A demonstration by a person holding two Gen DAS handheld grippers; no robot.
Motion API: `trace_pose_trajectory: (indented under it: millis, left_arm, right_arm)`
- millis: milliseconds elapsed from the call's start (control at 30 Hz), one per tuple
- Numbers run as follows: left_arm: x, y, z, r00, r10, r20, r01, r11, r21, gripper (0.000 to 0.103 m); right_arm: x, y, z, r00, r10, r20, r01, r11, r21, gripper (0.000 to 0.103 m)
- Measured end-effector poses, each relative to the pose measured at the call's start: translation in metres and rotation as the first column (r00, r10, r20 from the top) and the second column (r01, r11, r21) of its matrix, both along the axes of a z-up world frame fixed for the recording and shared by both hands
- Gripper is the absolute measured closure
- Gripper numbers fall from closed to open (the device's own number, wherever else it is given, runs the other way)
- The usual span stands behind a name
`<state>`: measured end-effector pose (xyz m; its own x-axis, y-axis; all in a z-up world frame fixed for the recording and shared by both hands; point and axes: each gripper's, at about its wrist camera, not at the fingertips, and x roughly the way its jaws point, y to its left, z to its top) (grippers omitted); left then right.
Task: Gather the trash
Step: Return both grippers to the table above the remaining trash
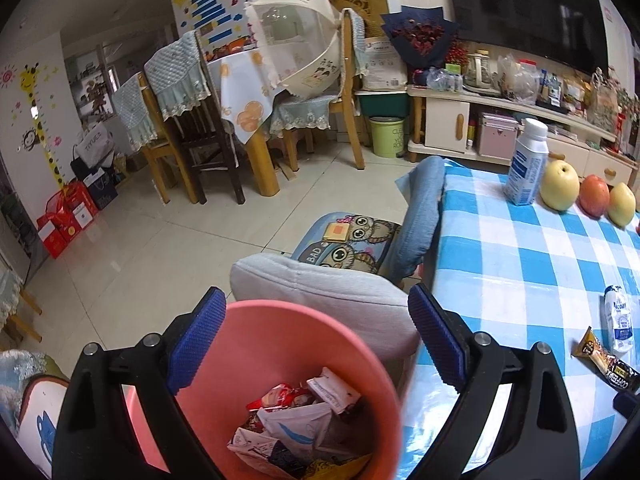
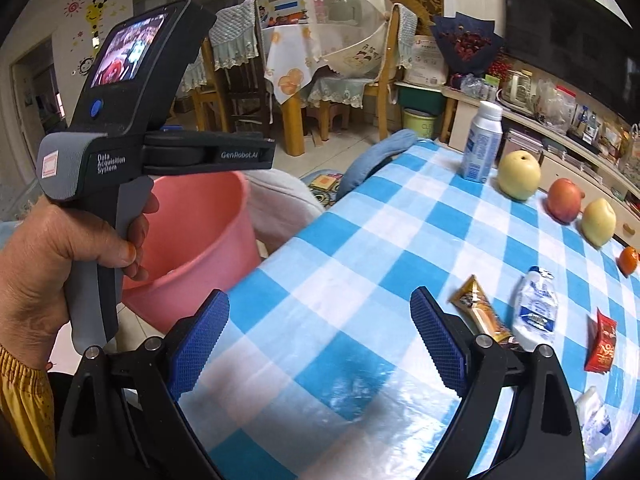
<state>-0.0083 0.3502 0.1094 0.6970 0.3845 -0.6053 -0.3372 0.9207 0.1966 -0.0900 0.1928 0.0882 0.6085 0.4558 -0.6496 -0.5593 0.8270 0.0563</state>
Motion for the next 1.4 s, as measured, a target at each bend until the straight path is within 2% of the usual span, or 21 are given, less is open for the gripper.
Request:
trace_pose_trajectory:
  millis: [600, 1033, 1267, 1400]
  left_arm:
    - [0.019, -0.071, -0.01, 0.992, -0.125, -0.03, 0.126, 0.99, 0.062, 0.009]
    - [0.029, -0.123, -0.019, 0.973, -0.227, -0.048, 0.23, 0.971, 0.064, 0.009]
    - [0.029, -0.14, -0.02, 0.958, -0.284, -0.042, 0.284, 0.959, -0.006, 0.009]
    - [0.029, -0.148, -0.022, 0.944, -0.327, -0.033, 0.324, 0.943, -0.083, 0.009]
  right_arm:
    - [0.009, -0.069, -0.001, 0.996, -0.091, -0.006, 0.091, 0.995, 0.042, 0.011]
    - [0.016, -0.129, -0.001, 0.983, -0.176, -0.041, 0.179, 0.982, 0.065, 0.011]
    - [0.018, -0.166, 0.006, 0.97, -0.236, -0.055, 0.24, 0.967, 0.084, 0.011]
    - [0.021, -0.188, 0.01, 0.96, -0.276, -0.053, 0.28, 0.957, 0.079, 0.011]
